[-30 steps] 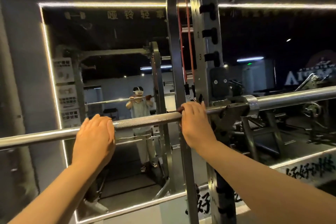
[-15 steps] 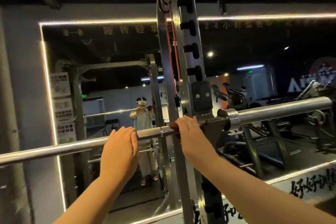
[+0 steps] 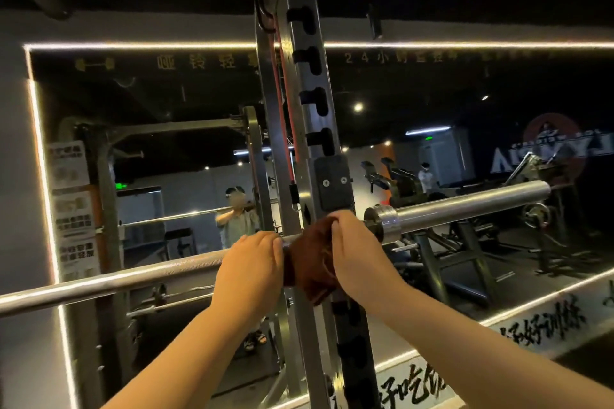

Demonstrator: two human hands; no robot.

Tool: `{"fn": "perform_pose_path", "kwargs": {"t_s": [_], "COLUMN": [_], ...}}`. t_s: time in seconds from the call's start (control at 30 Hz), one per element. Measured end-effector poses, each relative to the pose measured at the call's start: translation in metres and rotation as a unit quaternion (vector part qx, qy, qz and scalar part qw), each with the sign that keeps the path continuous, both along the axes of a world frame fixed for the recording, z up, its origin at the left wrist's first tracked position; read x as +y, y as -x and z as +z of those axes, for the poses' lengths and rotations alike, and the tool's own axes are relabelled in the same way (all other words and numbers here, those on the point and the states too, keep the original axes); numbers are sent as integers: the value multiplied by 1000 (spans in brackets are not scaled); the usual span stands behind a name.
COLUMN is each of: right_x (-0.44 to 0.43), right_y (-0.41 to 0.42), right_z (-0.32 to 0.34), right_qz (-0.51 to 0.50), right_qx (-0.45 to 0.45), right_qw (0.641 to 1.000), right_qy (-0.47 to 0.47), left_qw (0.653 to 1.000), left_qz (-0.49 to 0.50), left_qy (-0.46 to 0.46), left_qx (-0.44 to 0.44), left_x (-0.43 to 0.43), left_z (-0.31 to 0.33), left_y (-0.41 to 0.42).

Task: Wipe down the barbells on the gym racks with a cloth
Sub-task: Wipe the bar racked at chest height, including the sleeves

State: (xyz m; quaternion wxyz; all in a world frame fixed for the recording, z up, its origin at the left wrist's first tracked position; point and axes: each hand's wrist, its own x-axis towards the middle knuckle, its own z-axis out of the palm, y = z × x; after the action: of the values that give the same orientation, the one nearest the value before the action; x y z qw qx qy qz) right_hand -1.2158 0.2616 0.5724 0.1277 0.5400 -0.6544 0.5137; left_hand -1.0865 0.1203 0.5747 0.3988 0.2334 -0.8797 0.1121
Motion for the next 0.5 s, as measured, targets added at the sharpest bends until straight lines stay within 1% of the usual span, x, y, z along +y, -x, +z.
{"fn": "perform_pose_path", "kwargs": {"t_s": [0.03, 0.07, 0.1, 0.13, 0.17, 0.2, 0.27, 0.3, 0.33, 0.4, 0.43, 0.5], "right_x": [0, 2, 2, 1, 0, -2, -9, -13, -16, -15, -14, -14], "right_y": [2, 2, 5, 12, 19, 25, 34, 36, 37, 31, 29, 30], "right_z": [9, 20, 30, 38, 43, 49, 45, 38, 30, 21, 21, 26], "right_qz": [-14, -38, -69, -108, -142, -168, -209, -222, -213, -168, -160, -176], "right_qx": [1, 28, 67, 117, 162, 193, 218, 226, 221, 174, 169, 188], "right_qw": [998, 993, 983, 970, 961, 958, 951, 937, 935, 965, 969, 962], "right_qy": [56, 113, 158, 182, 173, 128, -67, -150, -176, -105, -77, -93], "left_qw": [1000, 1000, 999, 999, 998, 997, 996, 996, 996, 996, 995, 994], "left_qz": [-8, -14, -18, -25, -36, -42, -36, -30, -26, -23, -21, -21], "left_qy": [-12, -24, -25, -25, -29, -31, -28, -20, -13, 1, 6, 6], "left_qx": [0, 7, 16, 29, 49, 62, 77, 80, 83, 90, 97, 107], "left_x": [0, 0, -2, -4, -9, -12, -15, -16, -15, -15, -17, -18], "left_z": [2, 4, 4, 4, 2, 0, -7, -10, -13, -16, -16, -15], "left_y": [5, 8, 11, 14, 17, 19, 21, 21, 20, 21, 23, 27]}}
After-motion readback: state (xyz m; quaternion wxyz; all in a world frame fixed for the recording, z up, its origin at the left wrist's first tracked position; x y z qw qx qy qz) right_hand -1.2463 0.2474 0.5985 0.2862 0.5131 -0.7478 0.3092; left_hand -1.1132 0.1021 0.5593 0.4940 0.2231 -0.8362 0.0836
